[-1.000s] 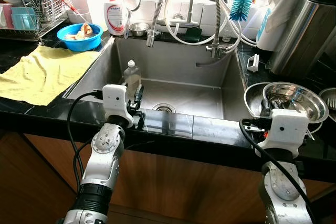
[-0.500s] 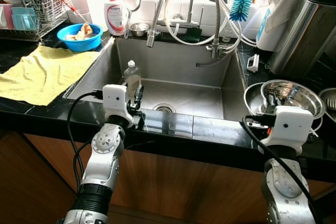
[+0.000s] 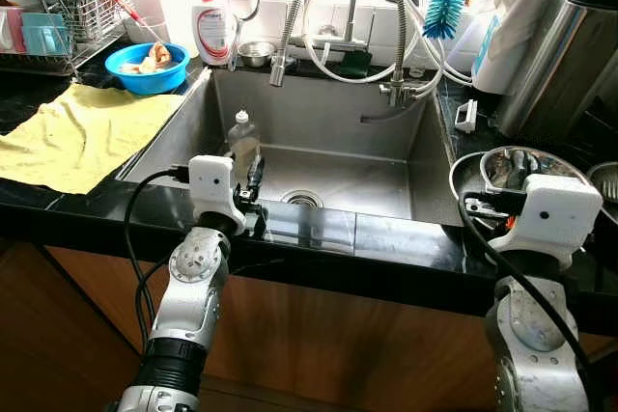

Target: Kitchen organization

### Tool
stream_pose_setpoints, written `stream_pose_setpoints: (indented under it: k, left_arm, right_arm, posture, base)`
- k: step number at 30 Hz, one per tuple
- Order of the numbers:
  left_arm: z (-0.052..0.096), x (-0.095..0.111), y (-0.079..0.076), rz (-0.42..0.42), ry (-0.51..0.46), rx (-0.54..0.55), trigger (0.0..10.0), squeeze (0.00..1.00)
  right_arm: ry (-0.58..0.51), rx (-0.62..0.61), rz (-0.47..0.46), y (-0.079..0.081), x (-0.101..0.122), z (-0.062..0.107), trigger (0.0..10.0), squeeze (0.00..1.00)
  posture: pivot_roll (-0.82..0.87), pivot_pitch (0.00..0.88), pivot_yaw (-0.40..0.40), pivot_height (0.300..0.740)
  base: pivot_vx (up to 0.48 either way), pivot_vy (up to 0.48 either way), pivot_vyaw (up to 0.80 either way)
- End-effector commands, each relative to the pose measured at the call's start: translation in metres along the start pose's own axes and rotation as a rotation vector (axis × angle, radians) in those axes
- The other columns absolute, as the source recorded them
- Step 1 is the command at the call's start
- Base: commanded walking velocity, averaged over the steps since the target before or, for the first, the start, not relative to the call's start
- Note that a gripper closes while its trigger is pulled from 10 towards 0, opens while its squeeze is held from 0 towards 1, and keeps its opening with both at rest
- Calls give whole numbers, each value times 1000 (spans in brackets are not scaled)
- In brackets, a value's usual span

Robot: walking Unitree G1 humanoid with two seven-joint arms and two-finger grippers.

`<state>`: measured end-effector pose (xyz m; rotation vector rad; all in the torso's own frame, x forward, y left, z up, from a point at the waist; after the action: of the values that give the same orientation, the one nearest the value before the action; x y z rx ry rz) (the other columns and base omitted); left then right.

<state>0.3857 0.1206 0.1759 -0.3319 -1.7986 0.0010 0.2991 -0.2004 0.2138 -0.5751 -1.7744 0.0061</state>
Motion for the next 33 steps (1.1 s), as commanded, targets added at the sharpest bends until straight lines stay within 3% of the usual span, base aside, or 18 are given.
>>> stream_pose_setpoints:
  k: [1, 8, 10, 13, 16, 19, 22, 24, 29, 33]
  left_arm:
    - [-1, -1, -1, 17, 3, -7, 10000, 0]
    - [-1, 0, -1, 19, 0, -4, 10000, 0]
    - [-1, 0, -1, 20, 0, -3, 10000, 0]
    - [-1, 0, -1, 21, 0, -4, 10000, 0]
    - [-2, -1, -2, 22, 0, -4, 10000, 0]
    - [-2, -1, -2, 23, 0, -5, 10000, 0]
    - [-2, -1, -3, 23, -2, -3, 10000, 0]
    - [-2, 0, -2, 23, -2, -1, 10000, 0]
    - [-3, 0, -2, 18, -2, 0, 10000, 0]
    - [-3, -1, -3, 18, 0, -4, 10000, 0]
  right_arm:
    - [-61, -27, 0, -6, 17, -2, 10000, 0]
    - [-108, -14, 21, -4, 30, -5, 10000, 0]
    - [-137, 98, -18, 14, 39, -7, 10000, 0]
    - [-146, 138, -39, 20, 42, -7, 10000, 0]
    - [-149, 260, -168, 40, 49, -10, 10000, 0]
    - [-161, 309, -193, 46, 53, -13, 10000, 0]
    - [-197, 445, -192, 64, 60, -23, 10000, 0]
    - [-197, 472, -188, 68, 59, -25, 10000, 0]
    - [-83, 581, -270, 88, 35, -34, 10000, 0]
    - [-35, 656, -257, 101, 17, -38, 10000, 0]
  posture:
    - [-148, 0, -14, 740]
    - [-150, 0, -14, 740]
    - [-151, 0, -13, 740]
    - [-151, 0, -13, 740]
    - [-153, 0, -12, 740]
    - [-152, 0, -11, 740]
    - [-143, 0, -17, 740]
    - [-143, 0, -17, 740]
    - [-134, 0, -19, 740]
    - [-128, 0, -19, 740]
  base:
    - [0, 0, 0]
    - [0, 0, 0]
    - [0, 0, 0]
    - [0, 0, 0]
    - [0, 0, 0]
    - [0, 0, 0]
    - [0, 0, 0]
    - [0, 0, 0]
    - [0, 0, 0]
    - [0, 0, 0]
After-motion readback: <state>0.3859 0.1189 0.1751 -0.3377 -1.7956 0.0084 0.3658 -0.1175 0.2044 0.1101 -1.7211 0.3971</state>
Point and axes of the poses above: a point about 5 cm out from each wrist's last joint towards the gripper, its own z axis pointing back from the gripper into the wrist, its own x axis along the axis of the wrist's last joint, y = z × x, the point moved 6 cm from there along -z, pointing out of the wrist towards the gripper, and after that the axes turned 10 degrees about z, right-handed, at the moved point
